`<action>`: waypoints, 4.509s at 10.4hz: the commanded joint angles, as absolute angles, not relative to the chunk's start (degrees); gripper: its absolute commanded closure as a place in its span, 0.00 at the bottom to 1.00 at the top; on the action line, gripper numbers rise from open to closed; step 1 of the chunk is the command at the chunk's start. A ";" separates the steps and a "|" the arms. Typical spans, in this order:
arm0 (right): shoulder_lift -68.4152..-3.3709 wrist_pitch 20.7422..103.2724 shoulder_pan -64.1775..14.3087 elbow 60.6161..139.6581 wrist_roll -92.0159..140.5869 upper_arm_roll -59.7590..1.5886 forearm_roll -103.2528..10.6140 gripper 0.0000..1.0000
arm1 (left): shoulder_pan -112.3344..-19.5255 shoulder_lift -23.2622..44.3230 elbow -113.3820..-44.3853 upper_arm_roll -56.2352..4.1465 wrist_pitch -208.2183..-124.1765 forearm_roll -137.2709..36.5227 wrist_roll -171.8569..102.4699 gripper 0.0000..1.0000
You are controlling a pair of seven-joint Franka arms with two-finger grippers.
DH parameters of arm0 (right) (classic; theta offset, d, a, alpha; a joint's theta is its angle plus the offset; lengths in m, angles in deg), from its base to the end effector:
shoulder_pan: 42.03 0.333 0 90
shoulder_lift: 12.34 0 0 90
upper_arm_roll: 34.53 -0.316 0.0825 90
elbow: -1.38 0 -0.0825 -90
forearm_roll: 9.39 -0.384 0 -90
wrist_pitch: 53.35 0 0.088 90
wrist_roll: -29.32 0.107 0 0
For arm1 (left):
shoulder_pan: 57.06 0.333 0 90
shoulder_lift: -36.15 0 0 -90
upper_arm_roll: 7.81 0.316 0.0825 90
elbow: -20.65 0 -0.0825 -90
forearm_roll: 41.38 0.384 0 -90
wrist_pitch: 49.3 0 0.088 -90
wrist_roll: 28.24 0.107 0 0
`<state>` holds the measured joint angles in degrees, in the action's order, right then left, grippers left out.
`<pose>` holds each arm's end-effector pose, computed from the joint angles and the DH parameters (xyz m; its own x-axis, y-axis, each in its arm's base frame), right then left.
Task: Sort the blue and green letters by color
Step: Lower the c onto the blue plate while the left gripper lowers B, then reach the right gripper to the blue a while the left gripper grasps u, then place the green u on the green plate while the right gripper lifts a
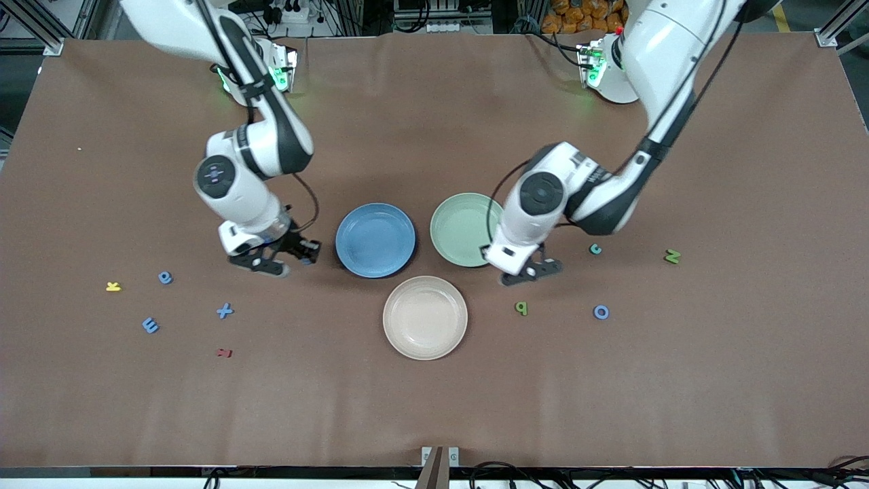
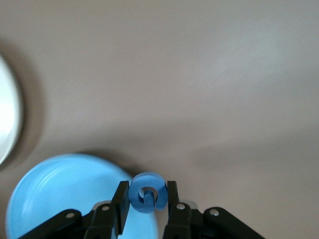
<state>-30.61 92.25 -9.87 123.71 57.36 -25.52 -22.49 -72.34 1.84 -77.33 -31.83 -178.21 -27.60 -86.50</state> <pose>0.5357 0.2274 0.2661 0.9659 -0.2570 0.0307 -0.2513 -0.9597 -0.1257 0.5415 -0.3968 0.2667 0.9699 0.2409 -0.0363 0.2419 -0.9699 0.0269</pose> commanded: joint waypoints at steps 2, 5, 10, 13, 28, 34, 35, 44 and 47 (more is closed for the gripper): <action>-33.78 92.20 -0.30 121.27 61.31 -24.78 -22.83 0.72 | -78.32 -0.84 -75.59 -31.27 -176.92 -28.72 -92.13 0.58; -32.65 91.50 -0.54 121.08 60.62 -24.87 -22.66 0.00 | -80.70 -0.32 -76.03 -31.19 -176.92 -28.55 -92.84 0.00; -30.79 86.57 -21.41 120.91 24.93 -29.07 -20.02 0.00 | -72.20 4.15 -76.46 -30.75 -172.45 -27.58 -66.39 0.00; -31.58 86.40 -31.80 119.86 7.31 -29.09 -17.66 0.00 | -67.00 4.60 -78.13 -30.83 -172.08 -27.50 -49.04 0.00; -42.93 97.29 -53.90 116.16 -12.61 -29.44 -3.94 0.00 | -60.22 0.03 -89.30 -30.83 -187.81 -24.16 -44.77 0.21; -40.29 97.56 -52.93 120.82 -12.87 -31.10 -7.19 0.00 | -60.13 -0.32 -89.12 -30.66 -188.08 -24.07 -44.85 0.81; -40.46 98.95 -53.02 121.52 -13.22 -31.11 -7.19 0.00 | -59.96 -0.24 -89.12 -30.66 -188.08 -24.07 -45.46 1.00; -41.96 103.71 -55.22 122.93 -13.22 -31.28 -8.76 0.72 | -76.36 0.84 -78.32 -33.29 -183.59 -28.20 -76.89 0.92; -42.58 104.24 -55.13 122.84 -13.13 -32.07 -11.92 0.84 | -82.09 -2.95 -75.77 -31.72 -183.68 -27.24 -84.38 0.01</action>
<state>-42.13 102.40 -54.24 121.91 -11.98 -30.88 -9.34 -78.82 0.51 -79.09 -33.68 -184.33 -27.23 -80.01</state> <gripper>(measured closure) 0.731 0.700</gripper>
